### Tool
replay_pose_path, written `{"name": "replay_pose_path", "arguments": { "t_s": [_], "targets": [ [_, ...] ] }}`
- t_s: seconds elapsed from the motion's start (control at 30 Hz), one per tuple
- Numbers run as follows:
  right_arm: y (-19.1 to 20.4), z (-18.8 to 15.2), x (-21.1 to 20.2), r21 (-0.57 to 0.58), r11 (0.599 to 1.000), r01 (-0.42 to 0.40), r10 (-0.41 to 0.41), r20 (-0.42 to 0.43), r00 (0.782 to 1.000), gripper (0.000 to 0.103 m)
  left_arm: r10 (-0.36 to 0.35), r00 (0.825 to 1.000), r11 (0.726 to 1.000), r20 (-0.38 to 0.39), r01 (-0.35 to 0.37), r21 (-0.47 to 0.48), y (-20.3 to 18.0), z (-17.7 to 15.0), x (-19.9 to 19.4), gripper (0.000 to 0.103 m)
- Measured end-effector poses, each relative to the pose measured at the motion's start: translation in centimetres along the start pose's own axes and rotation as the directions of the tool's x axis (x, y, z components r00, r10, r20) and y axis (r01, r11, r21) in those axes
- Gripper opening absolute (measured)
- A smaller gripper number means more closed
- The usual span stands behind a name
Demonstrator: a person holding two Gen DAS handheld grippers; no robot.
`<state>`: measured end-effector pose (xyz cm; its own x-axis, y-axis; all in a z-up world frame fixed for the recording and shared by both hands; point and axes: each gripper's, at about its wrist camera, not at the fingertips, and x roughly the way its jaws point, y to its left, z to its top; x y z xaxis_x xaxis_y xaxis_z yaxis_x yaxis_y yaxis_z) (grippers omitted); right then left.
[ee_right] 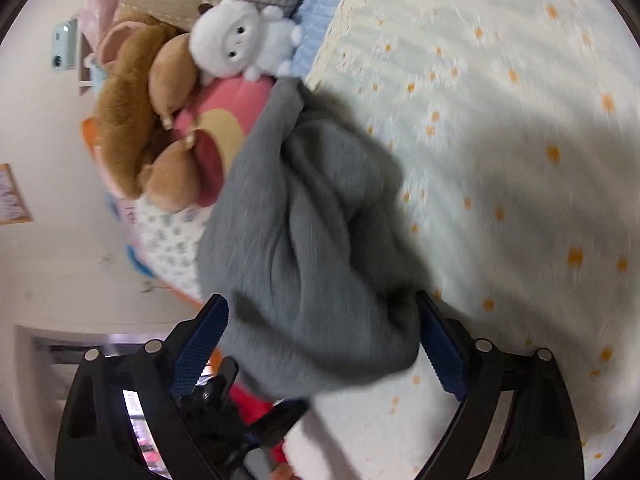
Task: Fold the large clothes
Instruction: 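Lift the folded grey sweatshirt with both tools and carry it across the bed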
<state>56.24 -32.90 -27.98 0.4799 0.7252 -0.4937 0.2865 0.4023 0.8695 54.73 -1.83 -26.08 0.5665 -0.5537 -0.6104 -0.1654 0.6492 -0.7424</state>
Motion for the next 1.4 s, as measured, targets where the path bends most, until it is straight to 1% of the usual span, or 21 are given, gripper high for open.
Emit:
{"name": "replay_pose_path", "arguments": {
  "t_s": [0.07,0.17,0.3,0.4,0.5,0.53,0.57,0.6,0.67,0.73,0.77,0.83,0.93,1.0,1.07,1.13,1.2,1.23,1.27,1.33,1.4],
  "targets": [
    [0.5,0.9,1.0,-0.011,1.000,0.017,-0.017,-0.016,1.000,0.096,0.016,1.000,1.000,0.002,-0.016,0.015,-0.2,1.0,0.1,0.097],
    [1.6,2.1,2.5,-0.057,0.998,0.036,-0.039,-0.056,0.998,0.099,0.018,0.999,0.999,-0.033,-0.017,0.027,-0.3,2.9,1.0,0.097],
    [2.1,3.8,4.2,-0.087,0.995,0.055,-0.065,-0.121,0.991,0.099,0.049,0.995,0.994,-0.085,-0.040,0.100,-1.2,5.0,2.5,0.100],
    [3.0,4.8,5.1,-0.134,0.987,0.084,-0.103,-0.139,0.985,0.099,0.070,0.992,0.986,-0.102,-0.054,0.160,-2.0,5.5,3.3,0.101],
    [3.5,5.4,5.8,-0.166,0.981,0.095,-0.118,-0.135,0.984,0.098,0.067,0.992,0.979,-0.109,-0.045,0.197,-2.2,5.8,3.8,0.101],
    [3.5,5.5,5.8,-0.178,0.980,0.093,-0.117,-0.130,0.985,0.093,0.062,0.992,0.978,-0.112,-0.038,0.205,-2.2,5.8,3.9,0.101],
    [3.4,5.6,5.9,-0.195,0.977,0.084,-0.110,-0.129,0.986,0.085,0.058,0.991,0.977,-0.117,-0.032,0.209,-2.2,6.1,4.2,0.100],
    [3.5,5.6,5.9,-0.210,0.975,0.080,-0.109,-0.133,0.985,0.083,0.052,0.991,0.977,-0.125,-0.025,0.212,-2.0,6.1,4.3,0.098],
    [3.2,5.5,5.6,-0.226,0.972,0.063,-0.097,-0.142,0.985,0.070,0.034,0.990,0.976,-0.138,-0.004,0.216,-1.8,6.2,4.5,0.091],
    [3.0,5.4,5.5,-0.224,0.974,0.035,-0.070,-0.152,0.986,0.062,0.028,0.990,0.975,-0.136,0.003,0.223,-1.8,5.9,4.3,0.083],
    [3.0,5.2,5.4,-0.224,0.974,0.024,-0.059,-0.151,0.987,0.060,0.031,0.991,0.974,-0.133,0.000,0.225,-2.0,5.8,4.2,0.080],
    [3.2,4.8,5.2,-0.229,0.973,0.017,-0.052,-0.144,0.988,0.055,0.034,0.990,0.974,-0.134,-0.002,0.226,-2.2,5.6,3.5,0.070],
    [3.9,4.2,4.5,-0.199,0.980,-0.029,0.001,-0.139,0.990,0.049,0.044,0.989,0.974,-0.140,-0.011,0.226,-3.4,5.7,2.5,0.064],
    [5.3,3.5,3.3,-0.224,0.973,-0.052,0.020,-0.145,0.989,0.049,0.046,0.990,0.971,-0.136,-0.012,0.240,-4.8,5.4,0.7,0.063],
    [6.9,2.6,0.9,-0.227,0.970,-0.084,0.050,-0.151,0.987,0.048,0.033,0.991,0.964,-0.133,0.004,0.267,-6.5,4.9,-1.4,0.063],
    [8.7,1.3,-1.9,-0.251,0.964,-0.086,0.050,-0.145,0.988,0.048,0.028,0.991,0.951,-0.132,0.014,0.308,-9.5,3.5,-4.3,0.063],
    [10.7,-0.1,-5.7,-0.295,0.951,-0.088,0.052,-0.128,0.990,0.048,0.020,0.992,0.931,-0.128,0.028,0.365,-13.2,1.5,-7.2,0.063],
    [11.6,-0.7,-7.9,-0.309,0.946,-0.094,0.060,-0.119,0.991,0.048,0.011,0.992,0.921,-0.127,0.040,0.388,-15.0,0.5,-8.4,0.063],
    [12.5,-1.5,-11.1,-0.321,0.941,-0.107,0.077,-0.103,0.992,0.048,-0.001,0.992,0.914,-0.127,0.053,0.402,-16.4,-0.3,-9.3,0.063],
    [13.8,-2.6,-16.5,-0.341,0.933,-0.114,0.099,-0.062,0.993,0.048,-0.039,0.991,0.894,-0.131,0.093,0.439,-21.0,-3.1,-11.6,0.063],
    [14.8,-3.6,-22.0,-0.364,0.925,-0.109,0.112,-0.012,0.994,0.048,-0.074,0.987,0.870,-0.141,0.133,0.474,-25.4,-5.9,-13.1,0.063]
  ]
}}
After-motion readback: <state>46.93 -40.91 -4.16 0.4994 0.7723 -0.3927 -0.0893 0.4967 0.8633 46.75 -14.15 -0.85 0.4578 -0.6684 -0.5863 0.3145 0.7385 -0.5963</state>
